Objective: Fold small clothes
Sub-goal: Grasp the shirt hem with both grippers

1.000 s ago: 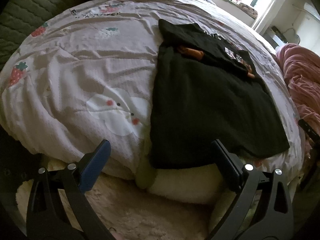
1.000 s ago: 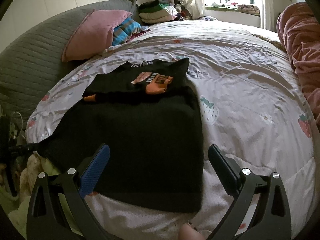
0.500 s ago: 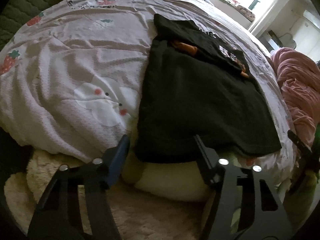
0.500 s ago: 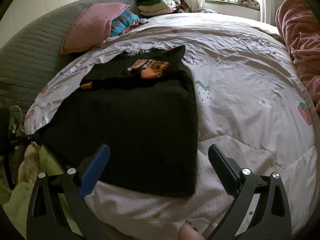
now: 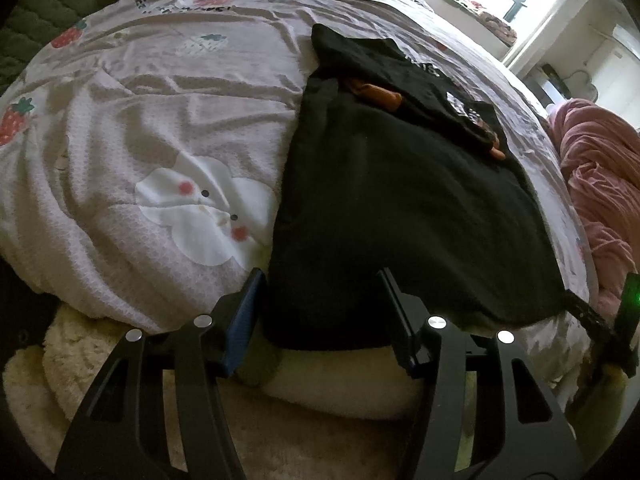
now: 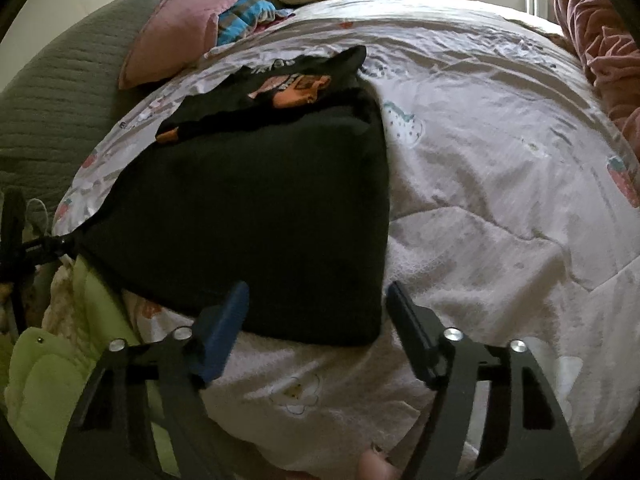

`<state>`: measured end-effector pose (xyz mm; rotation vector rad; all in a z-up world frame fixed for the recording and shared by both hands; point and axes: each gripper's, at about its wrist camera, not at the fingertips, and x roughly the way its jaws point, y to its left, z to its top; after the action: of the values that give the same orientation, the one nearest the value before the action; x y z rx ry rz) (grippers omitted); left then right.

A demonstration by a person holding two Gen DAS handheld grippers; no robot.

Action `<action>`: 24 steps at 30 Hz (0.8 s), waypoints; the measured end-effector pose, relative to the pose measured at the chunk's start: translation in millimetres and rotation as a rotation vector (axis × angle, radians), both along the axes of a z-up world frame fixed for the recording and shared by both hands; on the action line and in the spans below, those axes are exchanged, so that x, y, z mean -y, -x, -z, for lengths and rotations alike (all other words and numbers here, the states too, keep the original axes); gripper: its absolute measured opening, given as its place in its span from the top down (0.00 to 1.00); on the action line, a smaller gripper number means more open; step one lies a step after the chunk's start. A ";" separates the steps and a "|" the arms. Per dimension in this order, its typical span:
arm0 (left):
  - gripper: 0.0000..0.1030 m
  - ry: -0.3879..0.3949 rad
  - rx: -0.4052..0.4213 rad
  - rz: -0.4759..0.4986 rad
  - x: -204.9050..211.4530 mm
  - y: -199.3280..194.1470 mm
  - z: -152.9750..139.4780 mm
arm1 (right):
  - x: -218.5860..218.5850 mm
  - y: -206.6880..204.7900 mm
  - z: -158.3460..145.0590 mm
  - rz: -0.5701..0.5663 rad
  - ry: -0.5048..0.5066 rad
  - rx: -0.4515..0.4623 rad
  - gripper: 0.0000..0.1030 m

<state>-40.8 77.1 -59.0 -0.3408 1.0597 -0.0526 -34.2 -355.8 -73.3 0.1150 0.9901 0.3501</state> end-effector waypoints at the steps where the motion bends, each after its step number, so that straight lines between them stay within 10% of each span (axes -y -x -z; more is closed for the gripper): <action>1: 0.53 -0.001 -0.002 -0.001 -0.5 -0.4 0.9 | -0.4 -0.2 2.0 -0.001 0.002 -0.007 0.39; 6: 0.53 0.015 -0.017 -0.018 -5.7 -2.8 8.3 | 0.0 -5.5 17.6 0.006 0.012 -0.045 0.42; 13: 0.54 0.007 -0.028 -0.021 -4.3 -6.9 9.7 | 0.2 -6.1 7.6 0.027 0.033 0.016 0.89; 24: 0.85 -0.023 0.009 -0.043 -11.3 -5.3 -8.5 | 14.2 -6.8 -37.2 0.013 -0.081 0.136 0.91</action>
<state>-35.5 88.5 -50.5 -0.3423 1.0426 -0.0033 -27.4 -370.0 -36.1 0.1690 0.8405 0.3812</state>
